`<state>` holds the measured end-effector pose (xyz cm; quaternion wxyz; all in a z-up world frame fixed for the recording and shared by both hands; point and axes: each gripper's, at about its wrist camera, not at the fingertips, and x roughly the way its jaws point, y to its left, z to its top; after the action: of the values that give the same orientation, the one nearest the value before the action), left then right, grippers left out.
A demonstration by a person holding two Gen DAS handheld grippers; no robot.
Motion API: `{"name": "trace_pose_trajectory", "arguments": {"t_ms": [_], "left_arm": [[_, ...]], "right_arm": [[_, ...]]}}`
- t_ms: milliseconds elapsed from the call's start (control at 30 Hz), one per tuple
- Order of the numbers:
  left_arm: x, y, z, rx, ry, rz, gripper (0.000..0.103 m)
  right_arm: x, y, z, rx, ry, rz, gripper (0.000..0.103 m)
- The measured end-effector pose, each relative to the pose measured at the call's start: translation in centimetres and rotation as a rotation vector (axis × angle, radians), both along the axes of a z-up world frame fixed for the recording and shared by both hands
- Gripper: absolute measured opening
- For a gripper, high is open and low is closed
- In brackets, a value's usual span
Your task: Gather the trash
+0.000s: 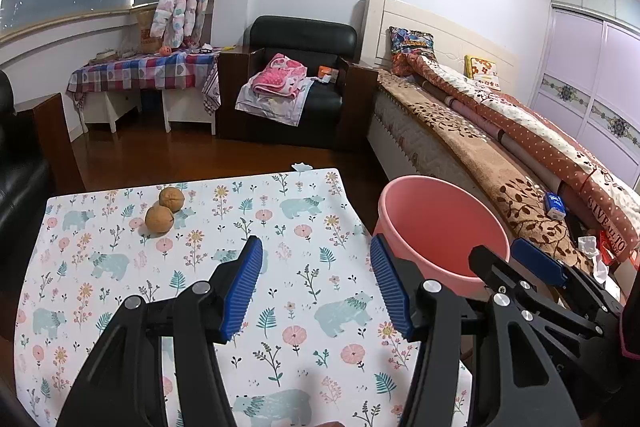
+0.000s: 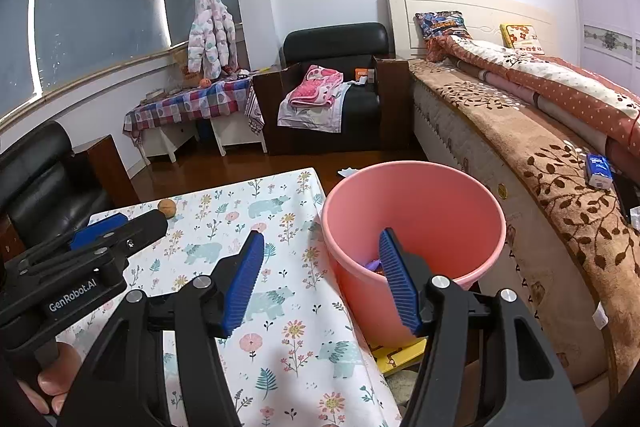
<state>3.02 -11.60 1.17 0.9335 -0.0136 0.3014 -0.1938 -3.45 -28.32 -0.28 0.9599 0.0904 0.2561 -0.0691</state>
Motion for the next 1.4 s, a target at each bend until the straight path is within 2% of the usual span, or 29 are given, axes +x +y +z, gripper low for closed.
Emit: {"name": "trace_pose_trajectory", "arguments": {"t_ms": [1400], "left_arm": [[-0.5,-0.6,-0.69,0.008,0.001,-0.012,0.056]], "right_arm": [[0.18,0.07,0.05,0.004,0.003,-0.004,0.06]]}}
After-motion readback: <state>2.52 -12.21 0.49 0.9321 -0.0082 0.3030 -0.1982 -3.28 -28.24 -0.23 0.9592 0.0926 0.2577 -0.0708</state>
